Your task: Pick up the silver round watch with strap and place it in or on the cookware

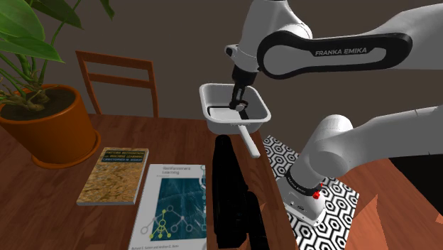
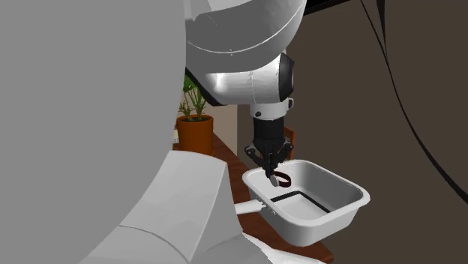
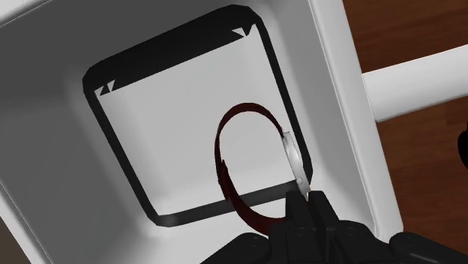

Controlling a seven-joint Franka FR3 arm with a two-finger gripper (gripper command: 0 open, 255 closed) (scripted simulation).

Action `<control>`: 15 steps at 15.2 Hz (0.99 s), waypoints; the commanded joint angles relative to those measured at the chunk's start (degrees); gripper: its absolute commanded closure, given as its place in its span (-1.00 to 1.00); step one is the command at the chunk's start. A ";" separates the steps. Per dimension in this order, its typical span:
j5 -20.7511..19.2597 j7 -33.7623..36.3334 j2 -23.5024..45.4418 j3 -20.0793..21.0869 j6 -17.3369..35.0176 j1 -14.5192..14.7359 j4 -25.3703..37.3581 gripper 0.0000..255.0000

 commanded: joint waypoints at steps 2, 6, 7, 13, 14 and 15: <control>0.07 0.10 0.22 0.12 1.09 0.04 -0.82 1.00; 0.07 0.10 0.23 0.12 1.09 0.04 -0.82 1.00; 0.07 0.10 0.23 0.12 1.09 0.04 -0.82 1.00; 0.07 0.10 0.23 0.11 1.08 0.04 -0.81 -1.00; 0.07 0.10 0.23 0.11 1.08 0.04 -0.81 -1.00; 0.06 0.09 -0.38 0.04 -1.08 0.08 0.74 -1.00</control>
